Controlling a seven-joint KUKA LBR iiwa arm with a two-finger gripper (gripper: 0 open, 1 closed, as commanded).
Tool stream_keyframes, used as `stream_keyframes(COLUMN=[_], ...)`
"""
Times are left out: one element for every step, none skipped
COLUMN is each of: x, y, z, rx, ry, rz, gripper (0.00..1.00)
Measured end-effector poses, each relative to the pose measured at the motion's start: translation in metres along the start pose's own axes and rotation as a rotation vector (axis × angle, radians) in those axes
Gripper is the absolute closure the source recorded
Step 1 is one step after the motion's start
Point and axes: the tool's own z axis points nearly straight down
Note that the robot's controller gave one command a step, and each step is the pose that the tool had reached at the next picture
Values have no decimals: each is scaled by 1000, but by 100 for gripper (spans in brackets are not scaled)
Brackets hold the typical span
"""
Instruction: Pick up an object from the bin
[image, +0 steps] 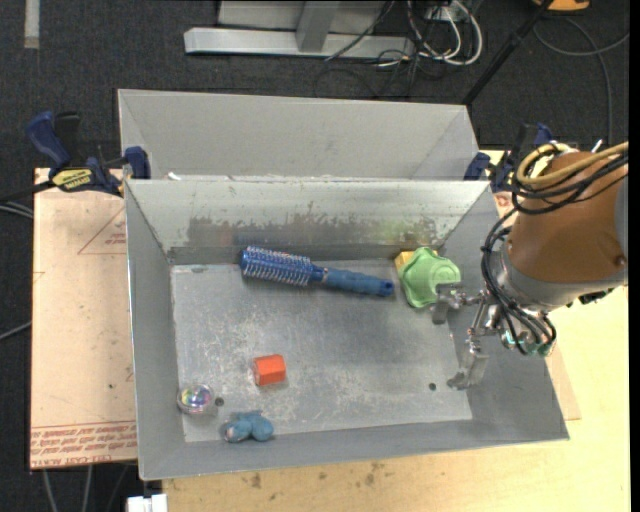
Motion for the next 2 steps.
stream_keyframes(x=[-62,-114], y=[78,100], z=[65,35], rx=[-4,-1], ry=[-7,-18], rz=[-54,-15], gripper=[0,0])
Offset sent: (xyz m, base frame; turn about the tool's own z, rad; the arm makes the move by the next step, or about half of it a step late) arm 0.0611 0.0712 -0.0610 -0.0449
